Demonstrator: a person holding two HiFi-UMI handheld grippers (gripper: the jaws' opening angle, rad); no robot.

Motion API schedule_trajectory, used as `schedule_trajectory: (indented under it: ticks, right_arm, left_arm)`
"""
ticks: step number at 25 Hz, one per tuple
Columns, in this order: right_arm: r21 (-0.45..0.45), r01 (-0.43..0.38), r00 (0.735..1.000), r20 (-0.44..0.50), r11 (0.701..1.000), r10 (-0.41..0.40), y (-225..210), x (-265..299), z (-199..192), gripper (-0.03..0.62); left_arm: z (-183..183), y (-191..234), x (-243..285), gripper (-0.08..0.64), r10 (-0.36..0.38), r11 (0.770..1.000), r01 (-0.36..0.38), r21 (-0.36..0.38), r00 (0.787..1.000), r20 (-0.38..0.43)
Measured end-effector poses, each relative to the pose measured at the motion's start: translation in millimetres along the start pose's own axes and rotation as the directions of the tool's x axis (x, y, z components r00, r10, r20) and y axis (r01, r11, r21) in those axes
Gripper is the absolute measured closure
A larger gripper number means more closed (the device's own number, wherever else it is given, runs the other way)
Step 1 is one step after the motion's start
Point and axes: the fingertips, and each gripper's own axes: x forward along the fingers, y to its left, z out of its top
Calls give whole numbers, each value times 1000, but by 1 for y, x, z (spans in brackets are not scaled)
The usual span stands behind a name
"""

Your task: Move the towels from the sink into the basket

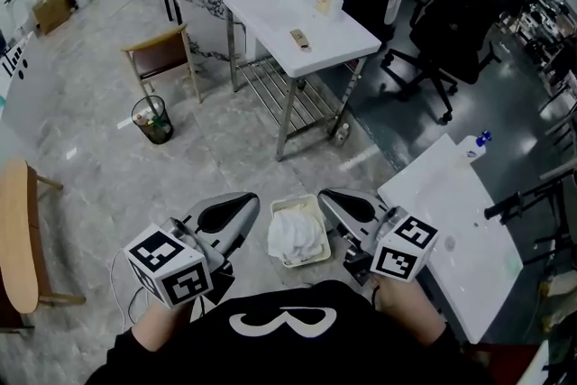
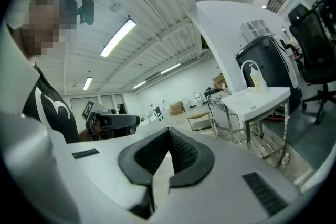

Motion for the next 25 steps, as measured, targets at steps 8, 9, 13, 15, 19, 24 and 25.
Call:
schedule_trajectory:
  ticks: [8, 9, 13, 15, 19, 24, 25]
  right_arm:
    - [-94, 9, 998, -56, 996, -14, 2, 2, -13, 589]
    - [-82, 7, 999, -51, 997, -11, 1, -1, -12, 589]
    - [-38, 2, 1000, -27, 999, -3, -2, -8, -10, 589]
    - [-36, 5, 1000, -29, 999, -6, -2, -12, -10, 589]
    - [-47, 19, 1000, -22, 999, -20, -4, -21, -5, 589]
    - [-59, 24, 1000, -13, 998, -24, 1, -29, 2, 589]
    - [-63, 22, 1000, -11, 998, -23, 3, -30, 3, 589]
  left_arm:
    - [-4, -1, 14, 554, 10, 1000, -10, -14, 1000, 15]
    - [-6, -1, 17, 554, 9, 1000, -8, -16, 1000, 10]
    - [-14, -3, 24, 554, 5, 1000, -5, -23, 1000, -2]
    - [-16, -5, 27, 554, 1, 1000, -1, -29, 1000, -4]
    - [-15, -10, 33, 554, -9, 999, 8, -31, 1000, -14]
    - [-11, -24, 33, 554, -20, 1000, 19, -20, 1000, -12]
    - [-10, -26, 33, 554, -21, 1000, 20, -17, 1000, -11]
